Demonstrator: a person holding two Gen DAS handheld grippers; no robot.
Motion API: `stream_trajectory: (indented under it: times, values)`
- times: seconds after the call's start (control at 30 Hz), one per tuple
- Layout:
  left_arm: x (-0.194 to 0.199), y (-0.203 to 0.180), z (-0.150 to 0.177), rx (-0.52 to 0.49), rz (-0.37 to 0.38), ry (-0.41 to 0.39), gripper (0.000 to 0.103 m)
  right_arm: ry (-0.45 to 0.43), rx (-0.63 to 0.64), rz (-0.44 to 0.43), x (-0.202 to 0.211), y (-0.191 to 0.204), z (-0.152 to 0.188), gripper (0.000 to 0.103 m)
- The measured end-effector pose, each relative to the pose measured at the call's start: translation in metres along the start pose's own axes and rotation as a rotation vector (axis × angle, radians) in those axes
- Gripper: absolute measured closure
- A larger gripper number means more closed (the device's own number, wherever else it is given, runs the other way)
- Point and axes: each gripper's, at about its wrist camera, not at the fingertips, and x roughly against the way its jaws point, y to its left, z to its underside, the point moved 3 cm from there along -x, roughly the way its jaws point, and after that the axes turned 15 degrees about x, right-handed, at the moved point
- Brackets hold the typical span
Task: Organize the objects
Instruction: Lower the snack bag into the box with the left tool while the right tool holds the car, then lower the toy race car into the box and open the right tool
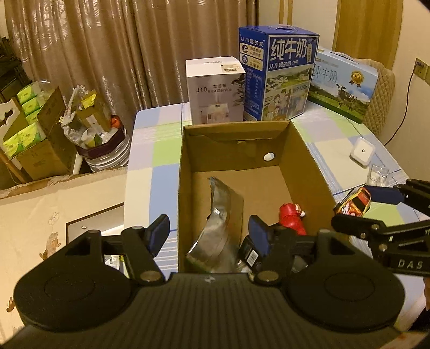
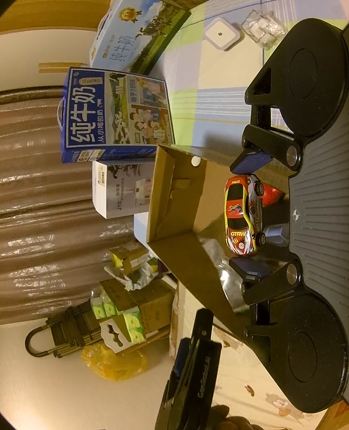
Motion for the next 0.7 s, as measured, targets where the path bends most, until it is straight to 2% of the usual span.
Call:
stream_trajectory:
  times: [0.43,0.7]
  values:
    - [0.008,0.006,0.023,0.018,-0.010,0.026,0.042,-0.009,0.008,-0.011,0.005,0.008,-0.005,0.039]
    - [0.011,0.009,0.025,0.024,-0.020,0.024,0.042,-0.009,0.013,-0.016,0.006,0.012,-0.007,0.039]
